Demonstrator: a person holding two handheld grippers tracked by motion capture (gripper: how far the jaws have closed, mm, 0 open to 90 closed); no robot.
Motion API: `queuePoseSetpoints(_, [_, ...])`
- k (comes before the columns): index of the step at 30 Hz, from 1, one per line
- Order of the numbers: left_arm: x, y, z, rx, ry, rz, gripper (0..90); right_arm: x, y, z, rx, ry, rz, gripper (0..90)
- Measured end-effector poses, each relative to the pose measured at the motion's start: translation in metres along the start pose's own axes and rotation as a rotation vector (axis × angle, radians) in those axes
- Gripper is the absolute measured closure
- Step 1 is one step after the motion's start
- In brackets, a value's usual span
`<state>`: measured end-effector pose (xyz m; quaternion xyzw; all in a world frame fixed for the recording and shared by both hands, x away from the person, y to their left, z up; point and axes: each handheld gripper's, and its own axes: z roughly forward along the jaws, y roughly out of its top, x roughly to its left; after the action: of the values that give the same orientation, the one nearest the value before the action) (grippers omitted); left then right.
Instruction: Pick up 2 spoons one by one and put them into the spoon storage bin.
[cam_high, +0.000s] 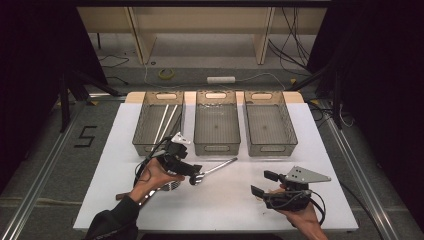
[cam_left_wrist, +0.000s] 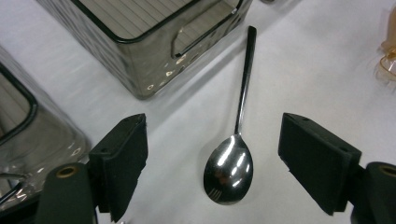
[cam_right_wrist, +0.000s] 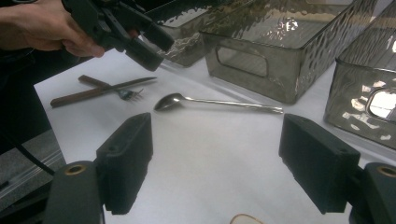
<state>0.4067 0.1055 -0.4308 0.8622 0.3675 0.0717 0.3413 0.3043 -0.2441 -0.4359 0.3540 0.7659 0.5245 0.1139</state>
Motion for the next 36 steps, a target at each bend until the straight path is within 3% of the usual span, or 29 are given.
queuePoseSetpoints(5, [-0.004,0.0,0.004,0.012,-0.004,0.013,23.9,-0.001,0.0,0.0,0.0,0.0,0.001,27.0])
queuePoseSetpoints(12, [-0.014,0.003,0.011,0.037,0.0,0.061,24.6,-0.001,0.0,0.001,0.006,-0.003,-0.001,27.0])
queuePoseSetpoints(20, [-0.015,0.004,0.02,0.06,0.007,0.073,27.0,0.001,0.0,0.002,0.01,-0.008,-0.007,27.0])
queuePoseSetpoints(29, [-0.016,0.003,0.039,0.105,-0.003,0.093,38.1,0.0,0.0,0.002,0.011,-0.007,-0.01,27.0])
queuePoseSetpoints(36, [-0.02,0.012,0.051,0.129,-0.012,0.119,50.1,0.001,0.0,0.002,0.015,-0.009,-0.008,27.0])
